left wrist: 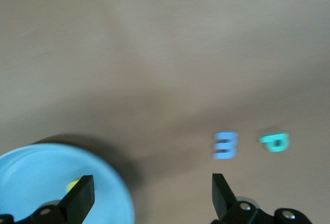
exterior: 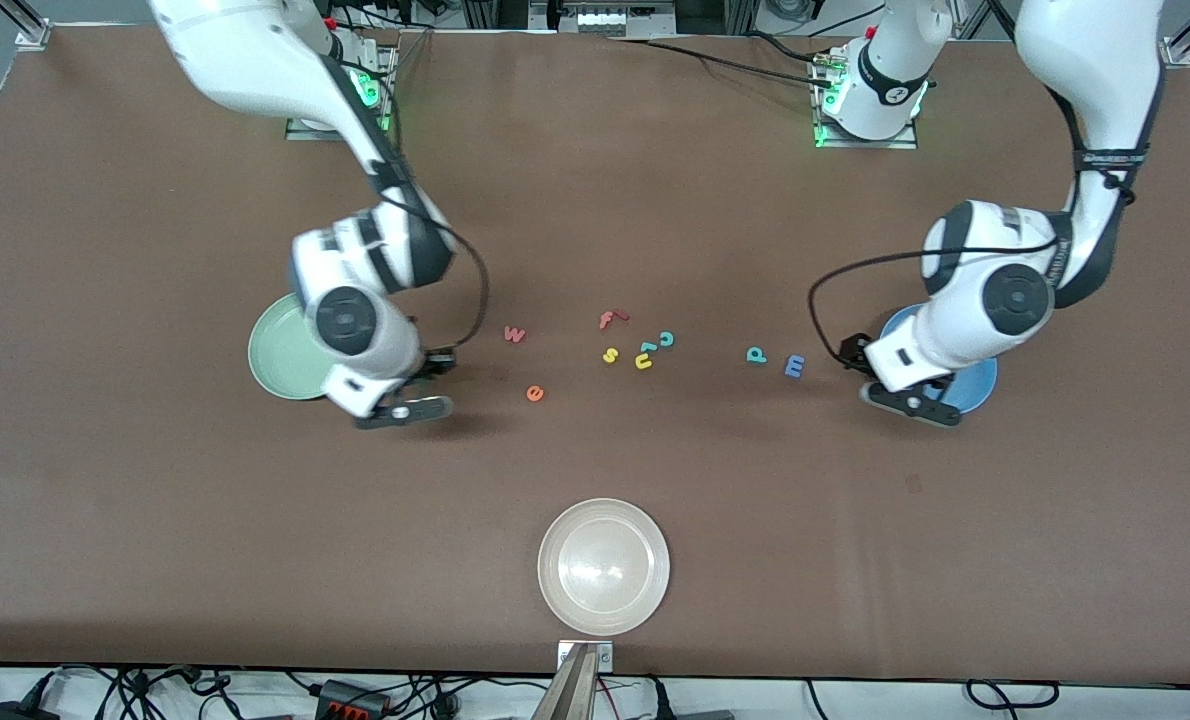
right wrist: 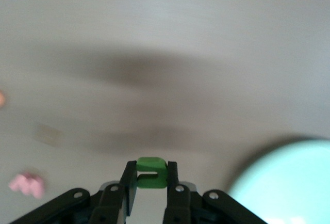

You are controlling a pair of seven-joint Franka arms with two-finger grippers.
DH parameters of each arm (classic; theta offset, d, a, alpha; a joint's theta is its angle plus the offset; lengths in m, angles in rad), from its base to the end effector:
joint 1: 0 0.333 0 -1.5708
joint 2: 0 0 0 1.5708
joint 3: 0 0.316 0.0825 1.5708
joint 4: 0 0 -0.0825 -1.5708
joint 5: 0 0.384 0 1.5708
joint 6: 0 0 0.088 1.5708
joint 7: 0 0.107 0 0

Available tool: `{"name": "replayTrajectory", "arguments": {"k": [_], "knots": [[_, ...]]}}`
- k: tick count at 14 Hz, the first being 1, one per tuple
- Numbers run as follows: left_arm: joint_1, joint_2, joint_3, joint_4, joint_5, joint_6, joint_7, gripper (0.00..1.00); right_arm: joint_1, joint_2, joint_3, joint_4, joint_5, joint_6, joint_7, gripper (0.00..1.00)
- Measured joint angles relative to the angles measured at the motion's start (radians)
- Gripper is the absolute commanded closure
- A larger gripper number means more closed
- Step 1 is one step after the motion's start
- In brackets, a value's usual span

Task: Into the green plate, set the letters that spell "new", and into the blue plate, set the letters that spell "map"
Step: 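Release a over the blue plate while the right gripper releases n on green plate, then grasp the blue m with the left gripper while the right gripper reaches pink w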

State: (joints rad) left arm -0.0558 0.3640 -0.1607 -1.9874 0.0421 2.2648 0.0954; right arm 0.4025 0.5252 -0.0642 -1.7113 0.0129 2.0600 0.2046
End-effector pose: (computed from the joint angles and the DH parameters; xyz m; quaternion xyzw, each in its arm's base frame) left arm 0.5860 -0.1248 0.2757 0.9853 -0.1652 -0.0414 0.0106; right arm 0.6123 0.2201 0.2726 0.9939 0.0659 -0.0814 0.0341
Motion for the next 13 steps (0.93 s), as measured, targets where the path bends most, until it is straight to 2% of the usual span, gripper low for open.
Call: {"name": "replayTrajectory", "arguments": {"k": [4,7,8,9,10,11,13], "knots": [[-0.123,0.038,-0.001,-0.026,0.004,0.066,-0.071,0.0,-0.153,-0.116,-0.002,-0.188,-0.004,-0.032,-0.037,0.91],[-0.139,0.078,-0.001,-0.051,0.133,0.094,-0.183,0.0,-0.193,-0.112,-0.002,-0.294,-0.015,0.045,-0.037,0.88],[-0.138,0.092,0.0,-0.058,0.167,0.102,-0.211,0.0,-0.198,-0.103,-0.002,-0.32,-0.016,0.085,-0.037,0.83],[-0.138,0.105,0.001,-0.06,0.182,0.12,-0.224,0.0,-0.201,-0.09,-0.002,-0.333,-0.016,0.111,-0.037,0.57],[-0.137,0.116,0.002,-0.062,0.189,0.144,-0.228,0.0,-0.202,-0.078,-0.002,-0.336,-0.016,0.128,-0.037,0.01],[-0.135,0.127,0.003,-0.065,0.19,0.168,-0.228,0.0,-0.202,-0.07,-0.001,-0.336,-0.016,0.138,-0.037,0.0],[-0.134,0.145,0.004,-0.075,0.19,0.204,-0.228,0.12,-0.202,-0.075,0.001,-0.326,-0.016,0.139,-0.037,0.0]]}}
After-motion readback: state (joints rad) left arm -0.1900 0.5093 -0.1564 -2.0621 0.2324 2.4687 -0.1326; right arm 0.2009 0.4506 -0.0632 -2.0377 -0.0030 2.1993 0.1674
